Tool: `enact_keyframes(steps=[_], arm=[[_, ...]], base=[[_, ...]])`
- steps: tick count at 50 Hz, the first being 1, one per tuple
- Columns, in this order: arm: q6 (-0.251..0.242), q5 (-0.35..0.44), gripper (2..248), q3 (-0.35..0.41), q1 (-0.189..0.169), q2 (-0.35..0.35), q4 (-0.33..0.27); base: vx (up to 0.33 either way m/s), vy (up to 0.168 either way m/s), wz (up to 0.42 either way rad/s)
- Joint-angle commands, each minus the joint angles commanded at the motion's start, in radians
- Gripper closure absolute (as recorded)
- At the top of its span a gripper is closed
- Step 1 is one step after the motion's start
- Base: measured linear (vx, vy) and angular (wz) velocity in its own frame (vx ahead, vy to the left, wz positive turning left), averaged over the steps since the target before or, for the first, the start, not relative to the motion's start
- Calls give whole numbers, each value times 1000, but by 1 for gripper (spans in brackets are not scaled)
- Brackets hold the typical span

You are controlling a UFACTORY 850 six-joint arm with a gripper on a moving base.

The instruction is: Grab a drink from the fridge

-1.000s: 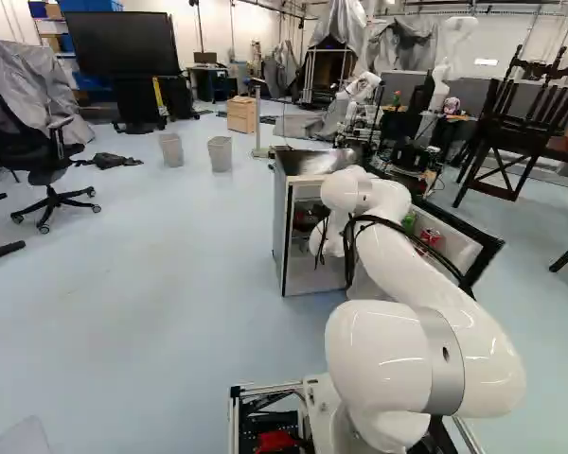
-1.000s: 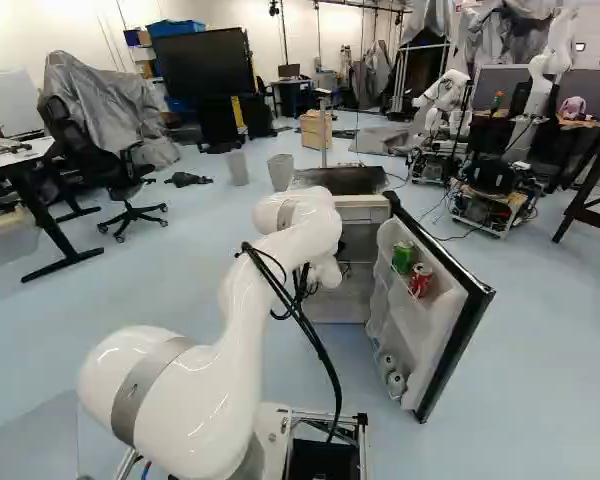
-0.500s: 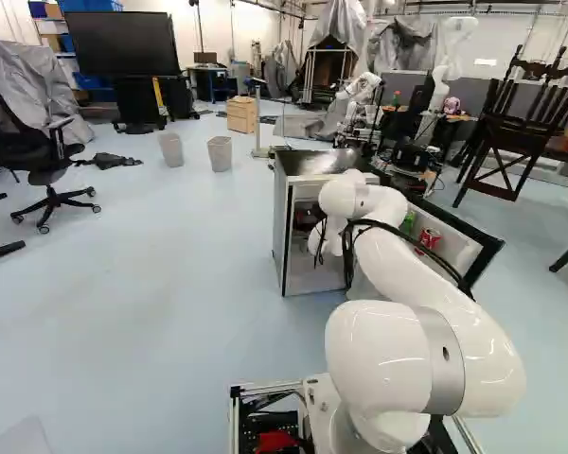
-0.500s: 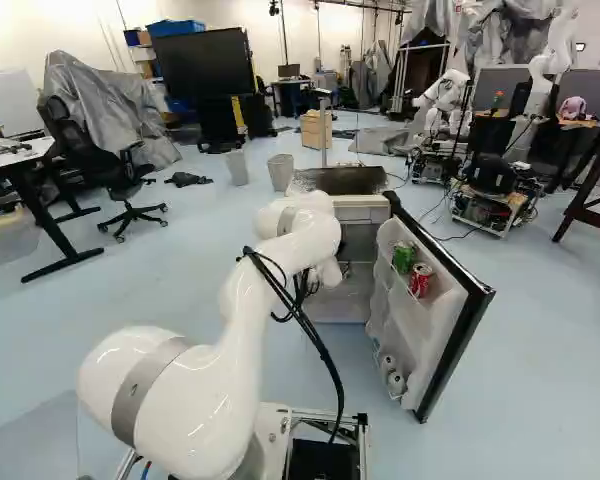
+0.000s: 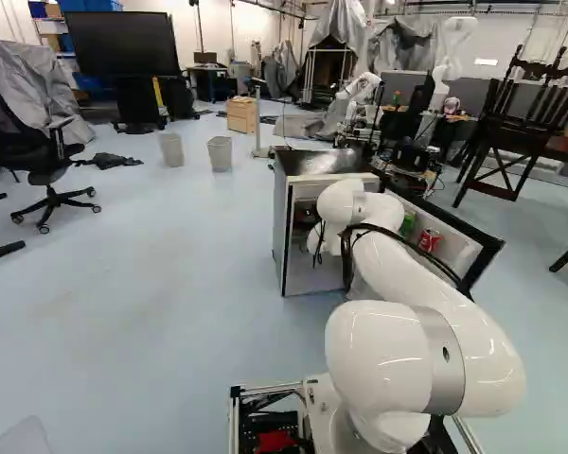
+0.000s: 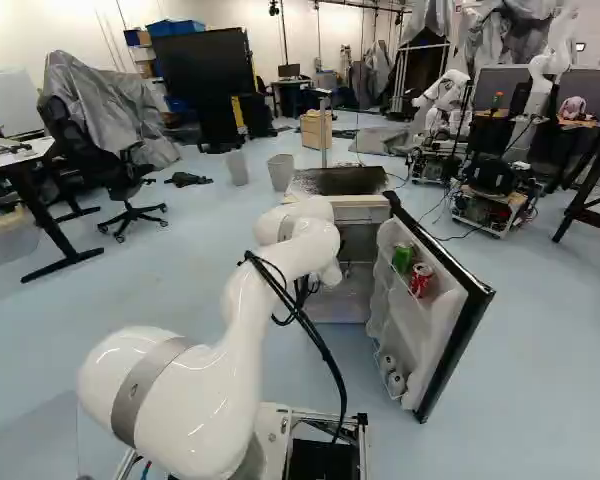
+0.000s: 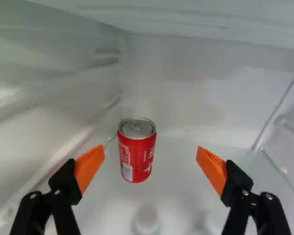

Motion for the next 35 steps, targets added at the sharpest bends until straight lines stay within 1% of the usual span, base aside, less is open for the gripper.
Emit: enact_keyframes(steps=[10,35], arm=[[0,0,3,-26,1,-15,0],[0,0,3,-39,2,-23,0]], base=[[0,0,0],[0,0,0]])
